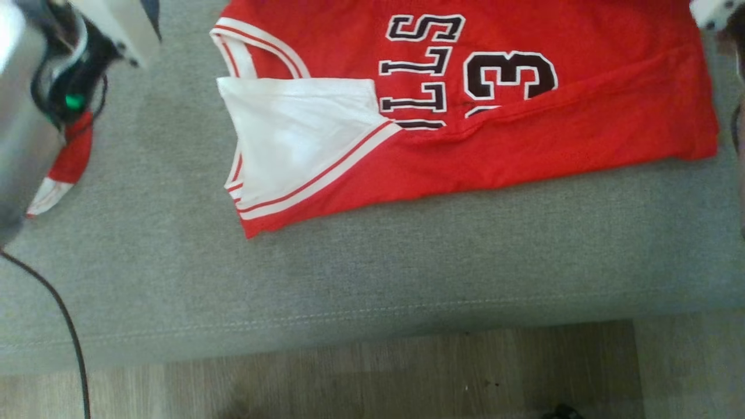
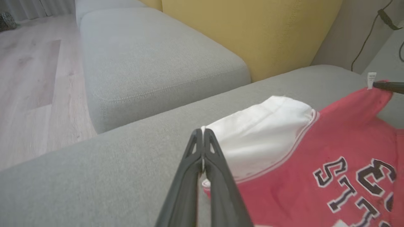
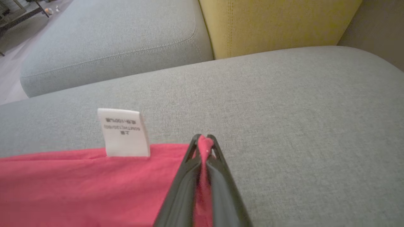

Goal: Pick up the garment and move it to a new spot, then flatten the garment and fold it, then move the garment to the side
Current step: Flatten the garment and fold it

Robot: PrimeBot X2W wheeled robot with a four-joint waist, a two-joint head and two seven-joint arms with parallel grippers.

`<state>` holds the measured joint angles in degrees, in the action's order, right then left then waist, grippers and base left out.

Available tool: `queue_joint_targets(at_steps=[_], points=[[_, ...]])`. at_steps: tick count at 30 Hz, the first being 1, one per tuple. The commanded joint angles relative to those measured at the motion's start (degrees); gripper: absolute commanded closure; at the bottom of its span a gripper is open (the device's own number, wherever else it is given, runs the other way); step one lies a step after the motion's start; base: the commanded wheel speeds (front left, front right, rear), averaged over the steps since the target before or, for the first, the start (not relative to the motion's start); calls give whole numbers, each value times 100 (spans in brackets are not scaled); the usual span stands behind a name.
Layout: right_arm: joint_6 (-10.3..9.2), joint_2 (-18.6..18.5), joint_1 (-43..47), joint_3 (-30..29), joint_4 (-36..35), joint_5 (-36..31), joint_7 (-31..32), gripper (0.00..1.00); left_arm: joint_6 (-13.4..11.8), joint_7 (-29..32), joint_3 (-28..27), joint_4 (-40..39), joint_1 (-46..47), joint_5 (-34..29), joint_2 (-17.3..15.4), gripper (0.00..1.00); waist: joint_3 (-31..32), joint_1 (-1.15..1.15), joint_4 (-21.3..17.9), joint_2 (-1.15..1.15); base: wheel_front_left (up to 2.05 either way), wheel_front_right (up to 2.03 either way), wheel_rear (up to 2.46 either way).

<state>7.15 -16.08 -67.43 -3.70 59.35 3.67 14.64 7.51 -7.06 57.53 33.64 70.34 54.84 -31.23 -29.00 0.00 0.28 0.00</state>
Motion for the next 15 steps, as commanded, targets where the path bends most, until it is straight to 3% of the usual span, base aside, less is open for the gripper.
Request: queue_joint_targets(at_steps=[1, 8, 15], points=[[34, -42, 11, 114, -271, 77, -63, 100, -8, 18, -223, -188, 107, 81, -346, 100, 31, 0, 43, 0, 0, 0, 0], [34, -480, 682, 518, -807, 375, -81, 100, -183, 110, -288, -1446, -785, 593, -799, 100, 133, 0, 174, 0, 0, 0, 0], [34, -775, 1588, 533, -1611, 650, -22, 100, -625, 149, -206, -2594, -1495, 725, -1209, 100, 229, 0, 293, 0, 0, 0, 0]])
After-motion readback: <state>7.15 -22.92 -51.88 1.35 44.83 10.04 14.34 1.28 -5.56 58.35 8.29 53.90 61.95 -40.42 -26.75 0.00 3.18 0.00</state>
